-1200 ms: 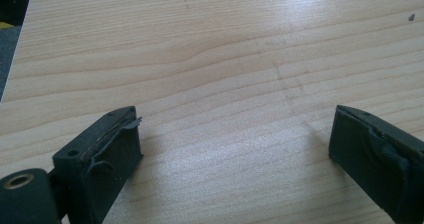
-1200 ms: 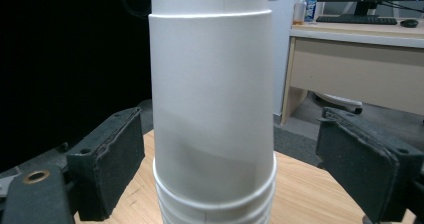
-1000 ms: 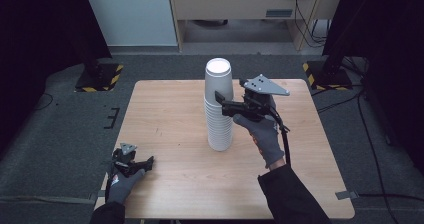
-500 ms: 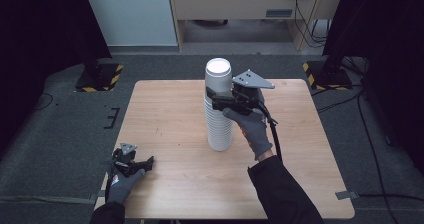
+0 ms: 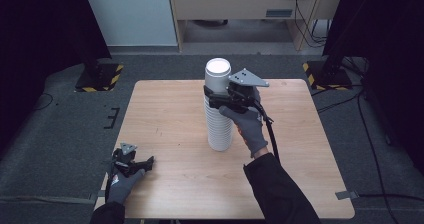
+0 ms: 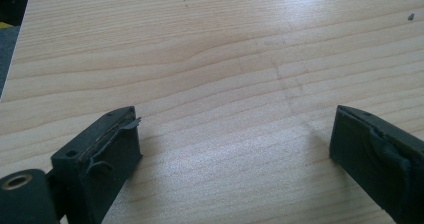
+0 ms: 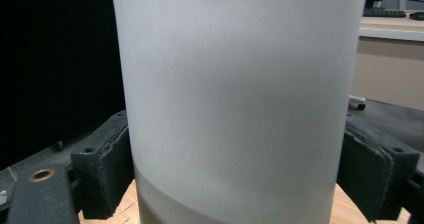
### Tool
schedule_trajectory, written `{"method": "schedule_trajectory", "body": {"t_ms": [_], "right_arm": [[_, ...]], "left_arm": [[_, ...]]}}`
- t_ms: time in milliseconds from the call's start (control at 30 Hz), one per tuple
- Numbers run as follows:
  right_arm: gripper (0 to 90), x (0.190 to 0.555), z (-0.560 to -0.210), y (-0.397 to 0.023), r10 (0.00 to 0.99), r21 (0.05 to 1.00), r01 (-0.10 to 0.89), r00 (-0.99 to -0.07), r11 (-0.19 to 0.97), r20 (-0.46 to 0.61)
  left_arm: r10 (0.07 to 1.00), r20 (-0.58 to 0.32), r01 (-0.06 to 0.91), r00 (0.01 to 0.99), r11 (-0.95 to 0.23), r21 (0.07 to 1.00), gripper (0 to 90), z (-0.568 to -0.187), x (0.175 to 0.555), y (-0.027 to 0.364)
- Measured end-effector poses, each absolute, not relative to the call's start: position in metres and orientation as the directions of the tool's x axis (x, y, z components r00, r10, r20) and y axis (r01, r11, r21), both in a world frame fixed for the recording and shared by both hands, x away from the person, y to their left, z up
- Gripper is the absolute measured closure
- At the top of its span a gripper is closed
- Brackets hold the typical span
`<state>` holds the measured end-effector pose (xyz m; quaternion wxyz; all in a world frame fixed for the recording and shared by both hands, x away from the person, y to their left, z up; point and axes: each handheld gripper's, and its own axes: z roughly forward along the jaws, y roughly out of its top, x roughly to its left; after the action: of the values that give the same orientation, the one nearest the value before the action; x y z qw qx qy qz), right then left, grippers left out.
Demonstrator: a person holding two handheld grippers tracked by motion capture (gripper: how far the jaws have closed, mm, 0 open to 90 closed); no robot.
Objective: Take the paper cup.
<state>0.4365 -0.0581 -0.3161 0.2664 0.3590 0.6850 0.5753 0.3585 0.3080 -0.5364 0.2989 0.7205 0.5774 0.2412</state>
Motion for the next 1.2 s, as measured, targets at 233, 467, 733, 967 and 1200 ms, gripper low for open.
{"method": "schedule_trajectory", "body": {"t_ms": [233,467,733,967,1200], "right_arm": [[15.0,0.437,-0.314,-0.058,0.799,0.978,0.187,-0.600,0.087,0.044],[15.6,0.434,-0.303,-0.061,0.793,0.984,0.170,-0.606,0.061,0.056],[15.8,0.434,-0.294,-0.063,0.788,0.987,0.159,-0.611,0.028,0.076],[15.9,0.433,-0.286,-0.065,0.784,0.989,0.145,-0.614,0.003,0.088],[15.9,0.433,-0.278,-0.066,0.783,0.991,0.129,-0.614,-0.026,0.101]], "left_arm": [[0.976,0.002,0.688,0.217,-0.154,0.709,5.3,-0.536,0.359,0.308],[0.976,0.003,0.688,0.217,-0.155,0.709,5.2,-0.536,0.359,0.308],[0.976,0.002,0.688,0.217,-0.155,0.709,5.2,-0.536,0.359,0.308],[0.976,0.003,0.688,0.217,-0.155,0.709,5.2,-0.536,0.359,0.308],[0.976,0.003,0.688,0.217,-0.155,0.709,5.2,-0.536,0.359,0.308]]}}
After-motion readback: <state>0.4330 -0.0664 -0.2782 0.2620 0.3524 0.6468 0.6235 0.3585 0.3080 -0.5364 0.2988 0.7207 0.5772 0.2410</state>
